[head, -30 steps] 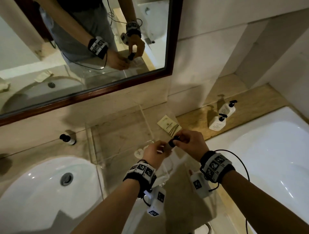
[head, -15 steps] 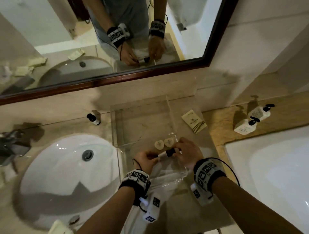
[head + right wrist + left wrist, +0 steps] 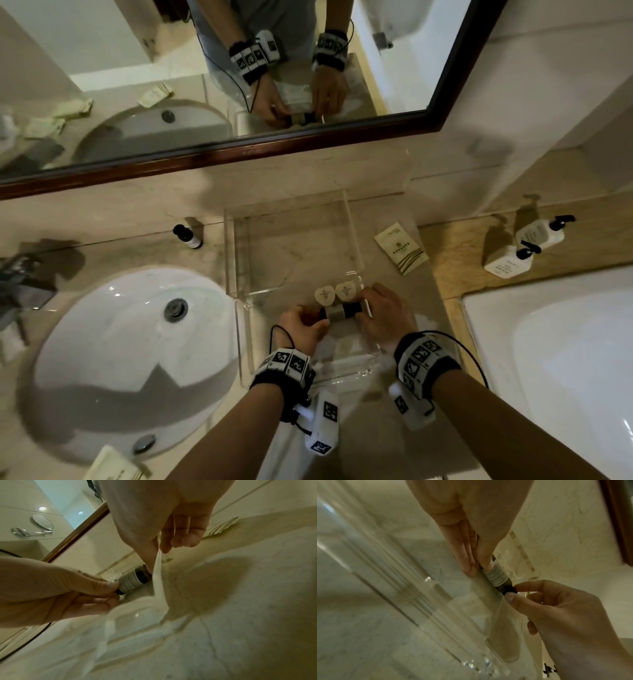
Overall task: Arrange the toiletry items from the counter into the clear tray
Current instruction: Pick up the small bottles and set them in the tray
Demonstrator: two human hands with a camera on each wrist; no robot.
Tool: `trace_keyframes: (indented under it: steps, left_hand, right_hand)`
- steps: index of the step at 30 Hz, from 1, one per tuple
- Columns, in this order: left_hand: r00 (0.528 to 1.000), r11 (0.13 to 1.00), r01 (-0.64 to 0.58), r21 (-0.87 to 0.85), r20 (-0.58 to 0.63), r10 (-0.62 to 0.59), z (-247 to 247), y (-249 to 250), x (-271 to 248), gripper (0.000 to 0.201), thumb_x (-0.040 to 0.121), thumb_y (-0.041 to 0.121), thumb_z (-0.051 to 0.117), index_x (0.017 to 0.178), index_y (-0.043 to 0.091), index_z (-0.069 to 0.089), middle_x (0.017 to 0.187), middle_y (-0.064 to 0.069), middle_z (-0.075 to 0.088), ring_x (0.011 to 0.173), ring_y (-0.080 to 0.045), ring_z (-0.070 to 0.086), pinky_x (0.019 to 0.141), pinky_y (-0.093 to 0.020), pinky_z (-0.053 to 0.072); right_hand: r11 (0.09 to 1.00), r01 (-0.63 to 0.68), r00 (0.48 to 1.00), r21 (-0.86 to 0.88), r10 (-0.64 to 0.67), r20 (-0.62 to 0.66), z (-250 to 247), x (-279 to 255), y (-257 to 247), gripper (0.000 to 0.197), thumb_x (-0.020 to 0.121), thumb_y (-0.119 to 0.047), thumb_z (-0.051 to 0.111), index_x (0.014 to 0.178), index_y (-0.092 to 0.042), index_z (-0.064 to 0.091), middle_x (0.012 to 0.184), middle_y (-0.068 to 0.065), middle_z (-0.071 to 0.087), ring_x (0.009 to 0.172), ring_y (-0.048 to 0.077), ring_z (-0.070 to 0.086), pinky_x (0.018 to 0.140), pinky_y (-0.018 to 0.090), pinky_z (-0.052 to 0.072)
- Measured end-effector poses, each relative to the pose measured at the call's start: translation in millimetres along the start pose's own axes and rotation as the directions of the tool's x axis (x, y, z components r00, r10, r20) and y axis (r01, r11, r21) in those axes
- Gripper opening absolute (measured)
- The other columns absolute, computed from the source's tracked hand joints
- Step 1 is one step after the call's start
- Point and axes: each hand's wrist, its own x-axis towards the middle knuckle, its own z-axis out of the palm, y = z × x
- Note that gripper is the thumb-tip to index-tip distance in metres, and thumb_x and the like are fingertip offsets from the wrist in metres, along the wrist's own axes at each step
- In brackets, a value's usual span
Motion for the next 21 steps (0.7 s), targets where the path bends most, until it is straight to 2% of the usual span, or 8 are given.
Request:
trace_keyframes:
  steps: [5,7,9,11,14,16,19,21]
  left_hand:
    - [1.000,0.991,0.007,-0.137,-0.015,-0.009,-14,-2,-7,0.023,0.070,0.019,0.084,0.081,0.020,0.063,0.083,-0.006,0.072,0.076,-0.021,0.070,0.071,-0.036,0.060]
    - [0.999,0.979,0.003,-0.203,-0.032,-0.010,-30,-4,-9,0.022,0.073,0.011,0.081,0.080,0.015,0.061,0.080,-0.009,0.068,0.068,-0.021,0.067,0.061,-0.030,0.058]
    - [0.997,0.972,-0.011,-0.235,-0.076,-0.008,-57,-12,-8,0.021,0.074,0.009,0.080,0.079,0.015,0.061,0.079,-0.010,0.068,0.066,-0.021,0.067,0.061,-0.034,0.058]
    - [0.991,0.965,-0.024,-0.259,-0.136,-0.012,-90,-21,-4,0.018,0.073,0.012,0.081,0.081,0.015,0.065,0.083,-0.013,0.070,0.072,-0.024,0.069,0.064,-0.037,0.059]
    - [0.981,0.944,-0.019,-0.328,-0.189,-0.046,-141,-30,3,0.018,0.077,0.017,0.079,0.088,0.012,0.065,0.085,-0.014,0.072,0.073,-0.024,0.070,0.055,-0.029,0.055]
    - [0.977,0.940,-0.027,-0.340,-0.209,-0.048,-174,-33,9,0.022,0.080,0.017,0.076,0.095,0.008,0.063,0.085,-0.013,0.070,0.069,-0.021,0.068,0.054,-0.029,0.054]
    - [0.967,0.942,-0.042,-0.334,-0.249,-0.045,-214,-38,25,0.029,0.081,0.021,0.075,0.102,0.006,0.062,0.089,-0.013,0.070,0.071,-0.022,0.067,0.059,-0.033,0.057]
    - [0.964,0.948,-0.031,-0.315,-0.261,-0.055,-236,-38,43,0.029,0.079,0.025,0.076,0.101,0.013,0.062,0.090,-0.009,0.070,0.074,-0.023,0.068,0.065,-0.038,0.060]
  right_hand:
    - [1.000,0.003,1.000,0.023,-0.003,-0.017,-6,2,-3,0.028,0.080,-0.027,0.068,0.107,-0.024,0.060,0.106,-0.006,0.055,0.095,0.017,0.057,0.077,0.024,0.042]
    - [0.999,-0.005,1.000,0.050,0.006,-0.022,-10,3,-11,0.028,0.080,-0.030,0.068,0.106,-0.025,0.060,0.100,-0.011,0.051,0.090,0.016,0.057,0.077,0.027,0.046]
    - [0.996,0.018,0.999,0.083,-0.016,-0.031,-11,7,-29,0.027,0.079,-0.031,0.068,0.104,-0.025,0.060,0.096,-0.014,0.047,0.086,0.014,0.055,0.077,0.030,0.048]
    - [0.994,0.049,0.999,0.095,-0.047,-0.026,-12,14,-57,0.026,0.081,-0.032,0.066,0.104,-0.026,0.059,0.095,-0.012,0.048,0.085,0.015,0.055,0.077,0.031,0.048]
    - [0.992,0.095,0.995,0.083,-0.094,-0.021,-5,29,-107,0.022,0.084,-0.030,0.063,0.106,-0.026,0.059,0.091,-0.010,0.050,0.084,0.016,0.056,0.077,0.034,0.050]
    - [0.987,0.129,0.992,0.099,-0.128,-0.014,1,41,-145,0.021,0.085,-0.030,0.062,0.106,-0.026,0.059,0.090,-0.009,0.053,0.082,0.015,0.056,0.077,0.035,0.051]
    - [0.985,0.163,0.986,0.055,-0.164,0.012,10,62,-201,0.022,0.087,-0.033,0.060,0.108,-0.025,0.058,0.092,-0.009,0.053,0.085,0.017,0.058,0.077,0.032,0.049]
    - [0.986,0.165,0.985,0.033,-0.167,0.048,14,79,-233,0.025,0.087,-0.032,0.059,0.111,-0.023,0.057,0.099,-0.005,0.057,0.090,0.020,0.058,0.077,0.031,0.048]
